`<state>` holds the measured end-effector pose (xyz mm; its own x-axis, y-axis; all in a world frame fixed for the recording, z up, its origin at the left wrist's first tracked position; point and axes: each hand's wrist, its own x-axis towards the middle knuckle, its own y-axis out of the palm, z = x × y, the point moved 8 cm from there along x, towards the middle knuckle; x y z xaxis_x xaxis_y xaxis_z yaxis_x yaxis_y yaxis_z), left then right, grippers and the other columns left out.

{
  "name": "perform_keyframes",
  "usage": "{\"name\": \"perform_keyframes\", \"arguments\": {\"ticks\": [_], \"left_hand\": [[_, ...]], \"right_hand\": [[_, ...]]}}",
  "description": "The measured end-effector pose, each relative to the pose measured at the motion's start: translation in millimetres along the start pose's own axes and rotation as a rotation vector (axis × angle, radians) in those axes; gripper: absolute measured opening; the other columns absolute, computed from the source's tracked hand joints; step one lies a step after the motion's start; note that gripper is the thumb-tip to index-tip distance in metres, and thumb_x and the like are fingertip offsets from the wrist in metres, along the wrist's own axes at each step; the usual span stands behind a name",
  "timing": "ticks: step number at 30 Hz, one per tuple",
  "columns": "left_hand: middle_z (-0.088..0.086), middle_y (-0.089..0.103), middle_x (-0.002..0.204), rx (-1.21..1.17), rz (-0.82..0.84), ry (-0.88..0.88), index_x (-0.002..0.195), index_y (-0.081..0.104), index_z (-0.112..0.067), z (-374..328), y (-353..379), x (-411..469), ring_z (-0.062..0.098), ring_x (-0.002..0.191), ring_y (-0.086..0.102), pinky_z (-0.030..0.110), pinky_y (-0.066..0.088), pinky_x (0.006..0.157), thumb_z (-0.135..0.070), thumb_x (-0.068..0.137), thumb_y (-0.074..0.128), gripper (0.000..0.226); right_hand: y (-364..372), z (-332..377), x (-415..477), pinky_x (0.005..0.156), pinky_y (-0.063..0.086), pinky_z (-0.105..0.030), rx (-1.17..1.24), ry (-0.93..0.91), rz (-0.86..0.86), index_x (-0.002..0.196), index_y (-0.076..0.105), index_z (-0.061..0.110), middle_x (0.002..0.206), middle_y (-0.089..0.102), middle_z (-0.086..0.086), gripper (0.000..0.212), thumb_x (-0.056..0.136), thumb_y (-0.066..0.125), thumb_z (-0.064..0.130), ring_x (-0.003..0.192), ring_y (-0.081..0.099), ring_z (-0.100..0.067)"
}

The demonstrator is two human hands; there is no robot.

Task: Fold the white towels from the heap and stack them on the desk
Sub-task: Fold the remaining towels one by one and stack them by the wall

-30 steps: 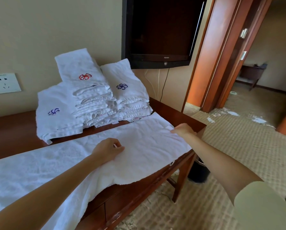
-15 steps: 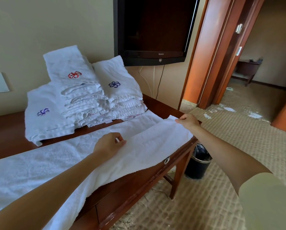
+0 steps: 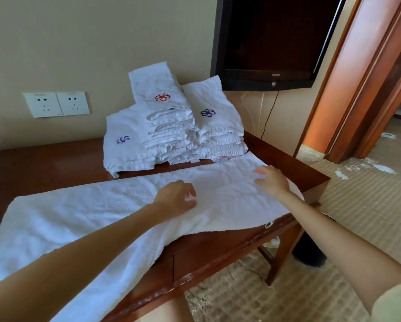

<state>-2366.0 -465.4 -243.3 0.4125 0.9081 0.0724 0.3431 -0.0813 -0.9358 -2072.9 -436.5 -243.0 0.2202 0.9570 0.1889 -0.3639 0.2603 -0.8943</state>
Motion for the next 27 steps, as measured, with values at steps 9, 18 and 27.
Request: {"name": "perform_keyframes", "arguments": {"ticks": [9, 18, 27], "left_hand": [[-0.007, 0.06, 0.114, -0.05, 0.005, -0.069, 0.116, 0.064, -0.026, 62.4, -35.6, -95.4, 0.007, 0.096, 0.053, 0.02, 0.038, 0.08, -0.048, 0.09, 0.059, 0.035], [-0.009, 0.058, 0.124, -0.01, -0.036, 0.011, 0.123, 0.06, -0.03, 104.0, -52.1, -183.4, 0.01, 0.111, 0.055, 0.024, 0.043, 0.094, -0.041, 0.093, 0.057, 0.032], [-0.005, 0.034, 0.153, 0.084, -0.106, 0.027, 0.143, 0.041, -0.029, 126.9, -52.7, -259.7, 0.014, 0.138, 0.035, 0.024, 0.034, 0.104, -0.027, 0.099, 0.05, 0.045]], "right_hand": [[72.6, 195.5, -112.4, 0.096, 0.048, -0.034, 0.41, -0.52, 0.433, 0.103, 0.069, 0.031, 0.105, 0.063, 0.006, 0.025, 0.087, 0.068, 0.011, 0.102, 0.061, -0.01], [71.8, 269.4, -186.0, 0.094, 0.048, -0.02, 0.493, -0.604, 0.584, 0.1, 0.074, 0.02, 0.098, 0.069, 0.012, 0.029, 0.082, 0.066, -0.001, 0.099, 0.062, 0.001], [87.8, 324.2, -244.6, 0.087, 0.047, -0.024, 0.28, -0.831, 0.593, 0.091, 0.072, 0.038, 0.095, 0.063, 0.016, 0.021, 0.076, 0.073, 0.023, 0.092, 0.059, -0.003]]}}
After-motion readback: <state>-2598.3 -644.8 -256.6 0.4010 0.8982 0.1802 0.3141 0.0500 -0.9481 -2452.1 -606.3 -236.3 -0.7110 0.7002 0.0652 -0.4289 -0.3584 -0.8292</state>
